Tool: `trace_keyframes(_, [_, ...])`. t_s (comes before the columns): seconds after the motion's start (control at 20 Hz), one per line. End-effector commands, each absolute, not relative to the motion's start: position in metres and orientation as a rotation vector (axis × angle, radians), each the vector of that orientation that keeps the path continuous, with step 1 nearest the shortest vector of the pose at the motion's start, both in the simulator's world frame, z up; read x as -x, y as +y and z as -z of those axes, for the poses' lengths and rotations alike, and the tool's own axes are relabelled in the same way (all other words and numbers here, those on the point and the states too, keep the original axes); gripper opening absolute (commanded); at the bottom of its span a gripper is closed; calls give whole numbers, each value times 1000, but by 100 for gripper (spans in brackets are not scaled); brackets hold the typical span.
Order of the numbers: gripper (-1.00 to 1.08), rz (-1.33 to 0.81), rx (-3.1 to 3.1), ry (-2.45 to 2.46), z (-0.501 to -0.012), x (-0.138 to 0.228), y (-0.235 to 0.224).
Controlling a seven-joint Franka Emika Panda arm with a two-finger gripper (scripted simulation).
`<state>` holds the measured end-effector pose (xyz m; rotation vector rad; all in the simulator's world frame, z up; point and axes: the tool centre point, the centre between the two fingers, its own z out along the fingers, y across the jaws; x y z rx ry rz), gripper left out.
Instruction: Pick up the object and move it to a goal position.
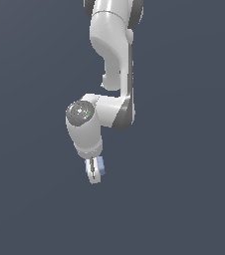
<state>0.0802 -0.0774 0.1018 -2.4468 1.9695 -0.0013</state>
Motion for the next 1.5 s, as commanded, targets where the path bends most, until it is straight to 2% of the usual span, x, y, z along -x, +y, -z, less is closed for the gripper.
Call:
trace_keyframes(0.0, [100,0,2447,1971,-94,-80,-77])
trace_keyframes(0.35, [100,0,2443,1976,-59,-79,-78])
trace_keyframes(0.65, [100,0,2443,1975,-55,-80,-78])
trace_keyframes(0.7, [-100,0,2443,1975,-55,-80,-78])
trace_keyframes(1.45, [-100,-1,2443,1976,-58,-77,-74])
